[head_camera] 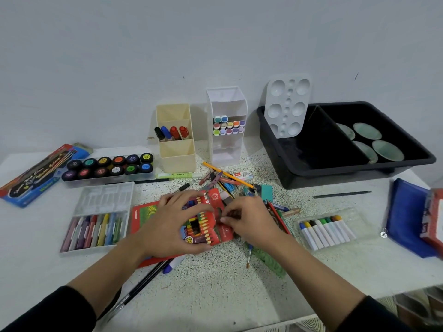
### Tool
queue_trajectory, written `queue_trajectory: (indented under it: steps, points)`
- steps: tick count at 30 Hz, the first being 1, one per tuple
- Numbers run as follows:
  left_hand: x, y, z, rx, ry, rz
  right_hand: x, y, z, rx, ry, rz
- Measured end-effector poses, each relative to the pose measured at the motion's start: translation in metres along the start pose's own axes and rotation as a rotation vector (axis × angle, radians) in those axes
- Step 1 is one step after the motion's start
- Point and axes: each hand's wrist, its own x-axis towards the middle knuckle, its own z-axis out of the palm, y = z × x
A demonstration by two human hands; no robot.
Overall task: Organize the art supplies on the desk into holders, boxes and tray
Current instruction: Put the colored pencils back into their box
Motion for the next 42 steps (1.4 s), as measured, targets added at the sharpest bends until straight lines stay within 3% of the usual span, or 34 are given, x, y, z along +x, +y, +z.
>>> queue_trajectory:
  steps: [3, 8, 14, 23, 27, 32, 37, 42]
  points:
    - [0.001, 0.001, 0.001, 0.008, 0.009, 0.015, -0.002, -0.005, 0.012, 0.016, -0.015, -0.048]
    - [0.0, -0.002, 0.001, 0.004, 0.015, 0.009, 0.001, -0.001, 0.013, 0.162, -0.024, 0.025]
    - [0.0, -0.001, 0.004, 0.03, 0.017, 0.031, 0.002, 0.01, 0.006, -0.092, -0.065, -0.086]
    - [0.001, 0.0, 0.005, 0.059, 0.016, 0.033, -0.001, 0.008, 0.007, 0.234, 0.0, 0.071]
    - [0.0, -0.001, 0.005, 0.061, 0.014, 0.028, -0.004, 0.02, -0.026, -0.016, 0.239, 0.053]
    - [0.0, 0.0, 0.005, 0.051, 0.021, 0.031, -0.015, 0.051, -0.048, -0.391, 0.229, 0.239]
    - [0.0, 0.001, 0.003, 0.06, 0.001, 0.023, -0.023, 0.066, -0.039, -0.433, 0.246, 0.257]
    - [0.001, 0.0, 0.005, 0.064, 0.015, 0.028, -0.022, 0.071, -0.03, -0.315, 0.337, 0.19]
